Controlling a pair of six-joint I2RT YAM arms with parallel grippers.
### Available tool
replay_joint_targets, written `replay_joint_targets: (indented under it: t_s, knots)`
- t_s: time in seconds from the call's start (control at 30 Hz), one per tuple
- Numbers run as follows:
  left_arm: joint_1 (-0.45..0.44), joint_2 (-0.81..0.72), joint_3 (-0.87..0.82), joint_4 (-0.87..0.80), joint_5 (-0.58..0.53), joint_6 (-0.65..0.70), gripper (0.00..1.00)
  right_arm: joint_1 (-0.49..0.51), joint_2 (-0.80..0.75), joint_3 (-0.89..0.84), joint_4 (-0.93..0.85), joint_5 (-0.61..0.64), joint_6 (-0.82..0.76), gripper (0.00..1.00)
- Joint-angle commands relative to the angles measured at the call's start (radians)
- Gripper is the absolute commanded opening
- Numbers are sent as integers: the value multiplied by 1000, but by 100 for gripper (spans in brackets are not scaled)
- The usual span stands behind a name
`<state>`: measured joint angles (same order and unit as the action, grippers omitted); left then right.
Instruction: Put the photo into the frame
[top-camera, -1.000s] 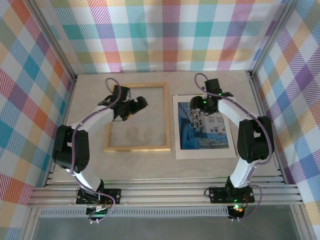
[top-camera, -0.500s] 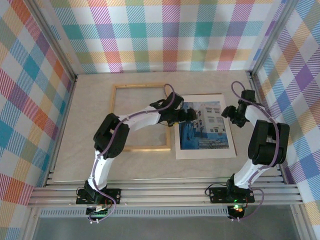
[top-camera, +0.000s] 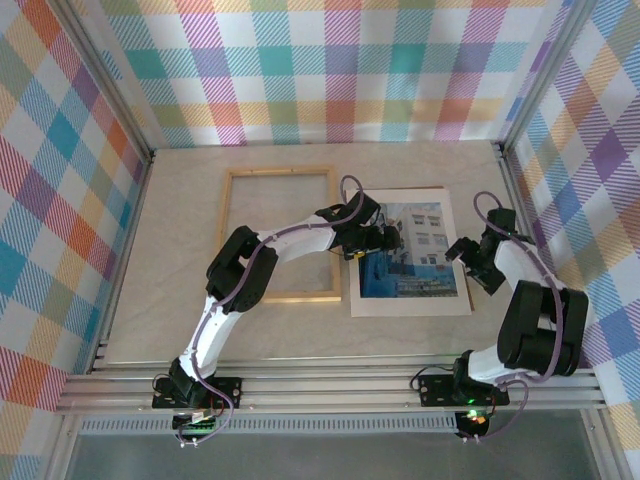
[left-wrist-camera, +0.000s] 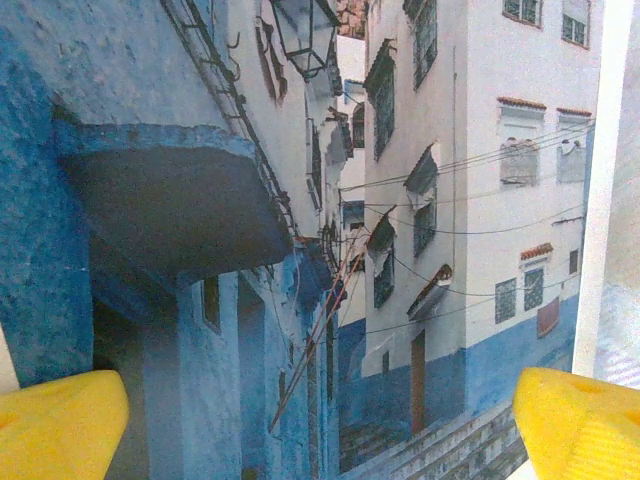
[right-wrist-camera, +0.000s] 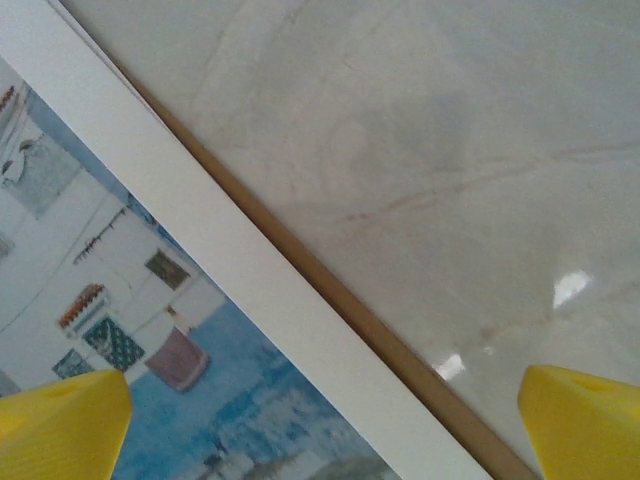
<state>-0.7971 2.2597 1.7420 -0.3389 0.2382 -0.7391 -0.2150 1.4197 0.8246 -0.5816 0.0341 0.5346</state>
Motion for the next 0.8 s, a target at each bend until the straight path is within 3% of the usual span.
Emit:
replay_joint_targets:
  t_s: [0.0,0.3,0.57,0.77]
  knots:
    - [-3,35,-14,-28,-13,15,100,-4,-30,-43,-59,6,47,99]
    - [-4,34,-36,3,3,5,100,-6,-42,-103,-89,-31,34,99]
    - [-3,34,-36,6,4,-3,100,-6,24,-123,5,-180,48,100]
    - [-2,41,-33,4,6,-6,100,-7,-15,-127,40,-246,18,99]
